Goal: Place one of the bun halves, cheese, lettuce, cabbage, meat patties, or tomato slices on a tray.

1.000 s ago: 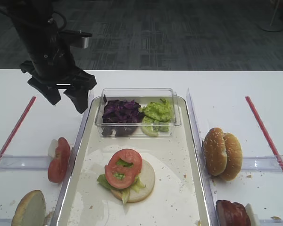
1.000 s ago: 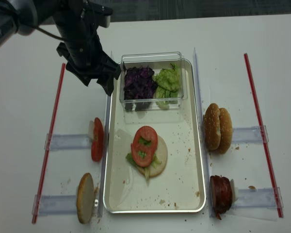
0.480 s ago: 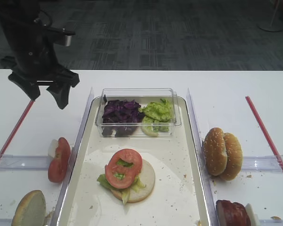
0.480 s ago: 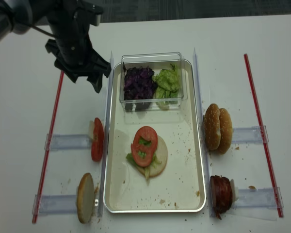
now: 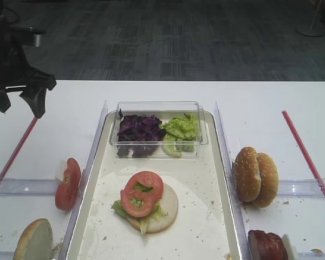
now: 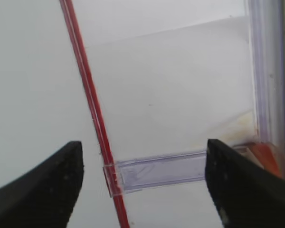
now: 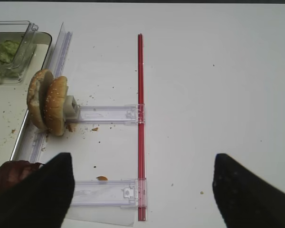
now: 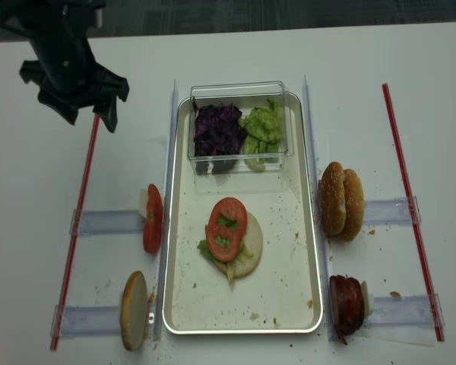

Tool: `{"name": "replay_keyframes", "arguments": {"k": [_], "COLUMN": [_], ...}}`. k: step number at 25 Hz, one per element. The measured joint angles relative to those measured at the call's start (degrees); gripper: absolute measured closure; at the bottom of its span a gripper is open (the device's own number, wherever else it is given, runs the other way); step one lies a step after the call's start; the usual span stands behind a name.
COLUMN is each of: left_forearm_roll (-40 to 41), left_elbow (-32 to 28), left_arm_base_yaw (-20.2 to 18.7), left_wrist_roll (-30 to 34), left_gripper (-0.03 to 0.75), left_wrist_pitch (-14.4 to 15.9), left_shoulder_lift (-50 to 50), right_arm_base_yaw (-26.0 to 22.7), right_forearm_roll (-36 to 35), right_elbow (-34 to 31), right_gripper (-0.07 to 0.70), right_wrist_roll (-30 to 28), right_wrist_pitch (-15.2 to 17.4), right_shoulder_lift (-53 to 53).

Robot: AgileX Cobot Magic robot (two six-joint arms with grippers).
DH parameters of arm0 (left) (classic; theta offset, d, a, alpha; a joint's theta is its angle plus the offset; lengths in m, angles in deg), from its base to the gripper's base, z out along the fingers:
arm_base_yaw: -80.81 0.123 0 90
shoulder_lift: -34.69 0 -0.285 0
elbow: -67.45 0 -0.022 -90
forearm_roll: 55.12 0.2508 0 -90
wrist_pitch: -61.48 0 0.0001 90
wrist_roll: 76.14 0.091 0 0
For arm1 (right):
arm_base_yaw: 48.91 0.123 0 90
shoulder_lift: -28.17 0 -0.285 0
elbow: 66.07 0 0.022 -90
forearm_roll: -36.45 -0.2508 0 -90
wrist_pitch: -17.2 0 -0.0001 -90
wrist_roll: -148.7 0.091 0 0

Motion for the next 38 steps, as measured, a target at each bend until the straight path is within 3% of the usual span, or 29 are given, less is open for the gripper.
{"name": "replay_keyframes", "arguments": {"k": [14,31,38], "left_forearm_roll": [-0.2,-1.1,-2.5], "left_elbow": [0.0,0.0,-7.4], "left_arm_base_yaw": [3.4,4.2,4.2], "left_wrist_roll": [-0.3,0.3,1.1], "left_gripper": [0.223,0.223,0.223], "left_wrist_pitch": [0.1,1.1,1.4], "left_shoulder_lift": [1.2,18.5,28.6], "right_arm_base_yaw": [0.0,0.0,0.0], "right_forearm_roll": [0.0,0.0,0.0], "right_elbow": [0.0,0.0,0.0], "right_gripper": [0.018,0.018,0.018], "right_wrist_roll": [0.1,0.2,0.2], "right_wrist_pitch": [0.0,0.0,0.0], "right_shoulder_lift": [0.0,0.0,0.0]}}
